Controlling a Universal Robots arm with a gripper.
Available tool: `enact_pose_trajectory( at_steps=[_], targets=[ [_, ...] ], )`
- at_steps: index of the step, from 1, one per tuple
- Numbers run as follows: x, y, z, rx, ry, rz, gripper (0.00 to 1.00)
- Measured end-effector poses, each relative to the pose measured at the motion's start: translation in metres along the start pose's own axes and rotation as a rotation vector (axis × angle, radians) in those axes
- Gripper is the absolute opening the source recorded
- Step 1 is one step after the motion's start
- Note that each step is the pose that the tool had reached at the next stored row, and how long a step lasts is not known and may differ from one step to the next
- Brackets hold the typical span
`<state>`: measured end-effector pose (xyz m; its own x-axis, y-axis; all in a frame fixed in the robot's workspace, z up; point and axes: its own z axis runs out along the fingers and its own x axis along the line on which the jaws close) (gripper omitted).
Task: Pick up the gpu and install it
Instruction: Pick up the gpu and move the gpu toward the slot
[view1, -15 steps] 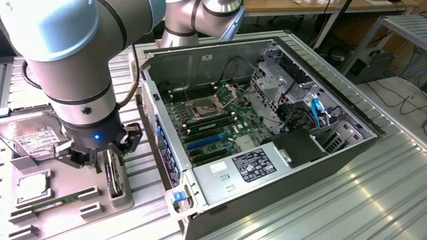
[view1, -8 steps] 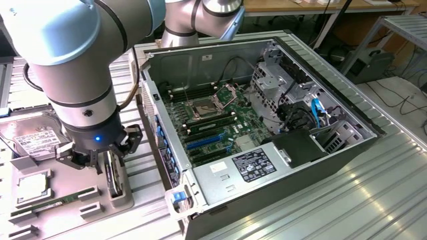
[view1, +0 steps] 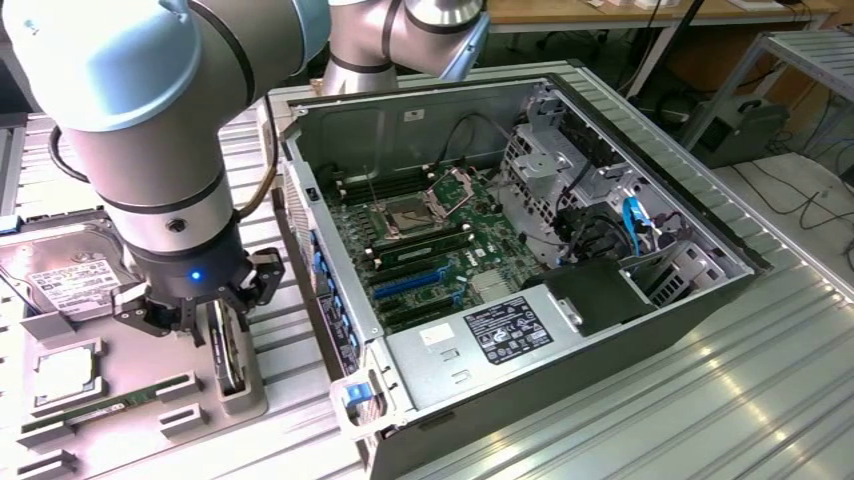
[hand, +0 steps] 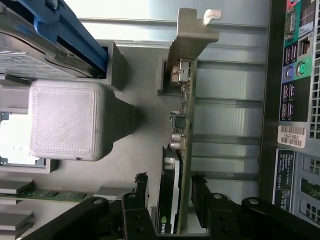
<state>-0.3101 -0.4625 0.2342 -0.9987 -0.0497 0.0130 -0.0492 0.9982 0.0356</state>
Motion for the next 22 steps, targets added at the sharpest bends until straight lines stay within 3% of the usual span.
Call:
enact_pose_trajectory(
  at_steps=[15,22],
  targets=[
    [0.0001,0.0028,0.0027,-0.0001,0.0,0.004,0.48],
    [0.0026,0.0044,0.004,0.0004,-0.0009,0.031,0.48]
  ],
)
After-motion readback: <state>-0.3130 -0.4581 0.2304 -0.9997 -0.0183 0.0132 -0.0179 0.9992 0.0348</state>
